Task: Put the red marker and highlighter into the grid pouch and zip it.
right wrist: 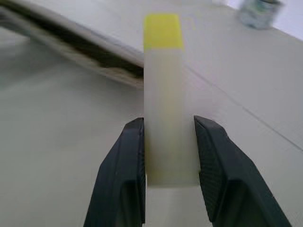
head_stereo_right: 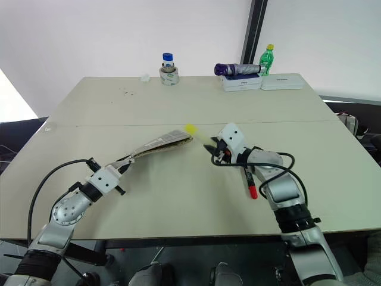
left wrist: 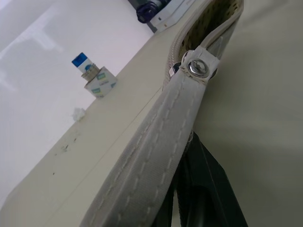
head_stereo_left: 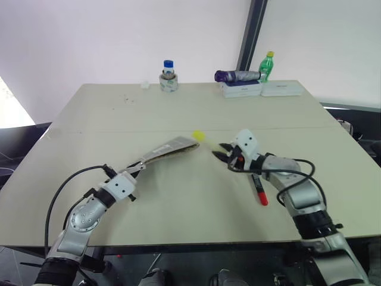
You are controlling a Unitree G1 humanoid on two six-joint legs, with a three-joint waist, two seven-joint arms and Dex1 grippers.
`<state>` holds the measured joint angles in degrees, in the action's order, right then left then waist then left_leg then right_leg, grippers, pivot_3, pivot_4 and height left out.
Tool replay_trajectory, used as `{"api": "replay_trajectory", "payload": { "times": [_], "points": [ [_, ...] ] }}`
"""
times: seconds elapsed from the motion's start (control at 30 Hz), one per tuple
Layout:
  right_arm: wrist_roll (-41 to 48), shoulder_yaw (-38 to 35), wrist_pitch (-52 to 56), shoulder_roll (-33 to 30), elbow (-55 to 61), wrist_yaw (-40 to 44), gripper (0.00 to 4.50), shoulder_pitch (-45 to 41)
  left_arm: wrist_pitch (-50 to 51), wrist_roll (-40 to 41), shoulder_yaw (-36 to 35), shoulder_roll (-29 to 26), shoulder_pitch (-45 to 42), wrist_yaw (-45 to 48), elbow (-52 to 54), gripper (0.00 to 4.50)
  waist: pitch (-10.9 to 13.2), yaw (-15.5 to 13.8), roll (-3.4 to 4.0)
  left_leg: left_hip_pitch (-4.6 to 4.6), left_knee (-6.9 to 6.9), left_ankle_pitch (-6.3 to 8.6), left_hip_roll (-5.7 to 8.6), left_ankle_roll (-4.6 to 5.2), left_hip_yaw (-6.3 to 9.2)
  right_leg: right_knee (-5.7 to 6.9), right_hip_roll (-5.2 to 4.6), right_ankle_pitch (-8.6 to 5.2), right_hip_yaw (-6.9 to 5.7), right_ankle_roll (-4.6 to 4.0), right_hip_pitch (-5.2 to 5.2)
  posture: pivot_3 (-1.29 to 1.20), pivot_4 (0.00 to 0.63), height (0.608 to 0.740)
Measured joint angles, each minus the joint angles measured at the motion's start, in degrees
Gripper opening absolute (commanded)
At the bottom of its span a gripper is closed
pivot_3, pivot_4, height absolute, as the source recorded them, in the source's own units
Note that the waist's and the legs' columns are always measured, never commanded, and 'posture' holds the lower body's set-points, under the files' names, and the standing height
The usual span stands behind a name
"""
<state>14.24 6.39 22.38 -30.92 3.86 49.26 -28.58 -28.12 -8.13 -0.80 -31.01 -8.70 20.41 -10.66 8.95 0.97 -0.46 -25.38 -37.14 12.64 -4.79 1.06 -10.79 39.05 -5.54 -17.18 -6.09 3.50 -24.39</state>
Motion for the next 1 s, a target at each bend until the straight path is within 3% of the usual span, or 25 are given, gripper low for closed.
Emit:
{"api": "replay_trajectory", "payload": {
  "times": [0.2,0.4,1.0],
  "points": [
    [3.42,2.10,3.34,-0.27,5.23,4.39,0.89,1.00,-0.11,0.00,0.02,0.01,-0.08,0.47,-0.06,0.00,0.00,0.12,-0.01,0.01,0.00,0.00,-0.02,-0.01,0.07,0.00,-0.01,0.01,-0.02,-0.02,-0.01,0.00,0.150,0.740],
    [-6.71,7.72,0.69,-0.11,-1.69,-1.02,0.89,-0.01,-0.11,-0.02,0.04,0.05,-0.18,0.64,-0.04,0.00,0.00,-0.17,-0.01,-0.01,-0.06,0.00,0.03,0.00,0.04,0.00,-0.02,0.01,-0.03,-0.02,0.00,0.00,0.150,0.740],
    [-4.71,6.17,-0.34,0.00,-1.87,2.25,0.89,-2.45,-0.32,-1.37,1.16,0.11,0.04,0.61,0.19,0.00,0.00,-0.07,-0.01,-0.01,-0.05,0.01,0.01,0.01,0.04,0.00,-0.01,0.01,-0.03,-0.01,0.00,0.00,0.150,0.740]
  ]
}}
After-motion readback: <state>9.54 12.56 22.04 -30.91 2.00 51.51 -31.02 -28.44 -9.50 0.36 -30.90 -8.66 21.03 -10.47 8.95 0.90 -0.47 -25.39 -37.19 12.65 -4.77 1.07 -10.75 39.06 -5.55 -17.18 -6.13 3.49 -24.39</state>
